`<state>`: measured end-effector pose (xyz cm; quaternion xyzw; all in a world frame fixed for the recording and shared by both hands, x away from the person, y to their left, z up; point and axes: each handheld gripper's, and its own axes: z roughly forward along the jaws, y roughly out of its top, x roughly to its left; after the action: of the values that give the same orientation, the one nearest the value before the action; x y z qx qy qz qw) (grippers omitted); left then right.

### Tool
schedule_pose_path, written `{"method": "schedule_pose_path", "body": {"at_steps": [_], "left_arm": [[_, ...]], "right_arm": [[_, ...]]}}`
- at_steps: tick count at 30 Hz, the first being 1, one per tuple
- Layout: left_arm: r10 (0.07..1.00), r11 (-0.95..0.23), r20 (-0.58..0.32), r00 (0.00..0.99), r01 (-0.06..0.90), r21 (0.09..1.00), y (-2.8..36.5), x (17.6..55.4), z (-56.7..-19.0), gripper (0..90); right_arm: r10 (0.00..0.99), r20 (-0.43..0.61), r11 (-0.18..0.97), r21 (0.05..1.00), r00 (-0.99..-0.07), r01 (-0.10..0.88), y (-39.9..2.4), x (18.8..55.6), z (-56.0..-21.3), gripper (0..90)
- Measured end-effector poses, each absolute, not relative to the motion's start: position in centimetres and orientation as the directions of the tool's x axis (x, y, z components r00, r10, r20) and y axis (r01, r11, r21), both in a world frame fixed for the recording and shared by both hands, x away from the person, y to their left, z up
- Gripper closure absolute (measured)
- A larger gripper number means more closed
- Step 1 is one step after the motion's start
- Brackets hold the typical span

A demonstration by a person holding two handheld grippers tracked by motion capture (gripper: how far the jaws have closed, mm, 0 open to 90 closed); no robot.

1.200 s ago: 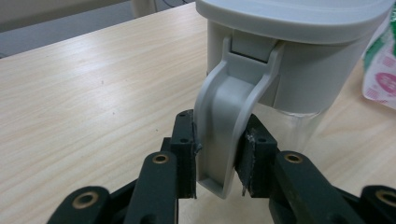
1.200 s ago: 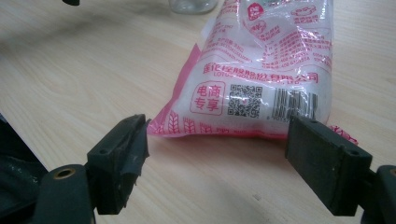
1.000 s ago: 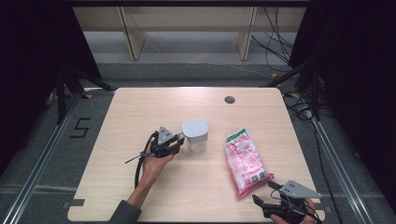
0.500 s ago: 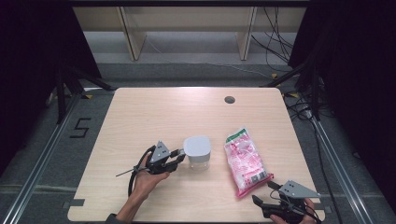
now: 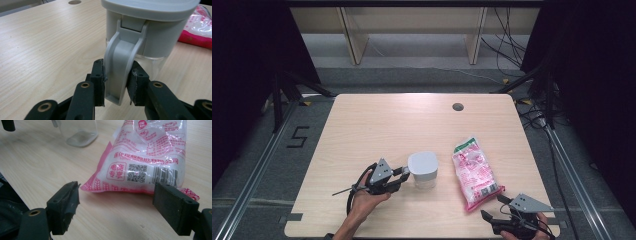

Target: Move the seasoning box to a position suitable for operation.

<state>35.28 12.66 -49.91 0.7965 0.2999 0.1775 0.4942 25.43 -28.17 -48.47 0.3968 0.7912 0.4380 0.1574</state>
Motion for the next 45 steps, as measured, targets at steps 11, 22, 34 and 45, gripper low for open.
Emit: {"method": "schedule_pose_path", "body": {"at_steps": [11,22,34,45], "left_arm": [[0.659,-0.340,0.007,0.752,0.290,0.895,12.9,34.3,-50.0,68.6],[0.747,-0.331,0.014,0.664,0.354,0.875,11.4,35.6,-51.3,69.8],[0.715,-0.332,-0.011,0.699,0.353,0.875,11.6,35.4,-50.8,60.8],[0.699,-0.327,-0.002,0.715,0.322,0.888,12.5,35.4,-49.6,61.5]], "right_arm": [[0.757,0.073,0.327,0.818,-0.650,0.473,-28.1,25.5,-48.5,22.1],[0.755,0.102,0.308,0.817,-0.648,0.487,-28.0,25.5,-48.6,22.2],[0.753,0.101,0.311,0.816,-0.650,0.487,-28.0,25.5,-48.6,22.2],[0.745,0.086,0.334,0.811,-0.662,0.481,-28.0,25.7,-48.6,22.1]]}}
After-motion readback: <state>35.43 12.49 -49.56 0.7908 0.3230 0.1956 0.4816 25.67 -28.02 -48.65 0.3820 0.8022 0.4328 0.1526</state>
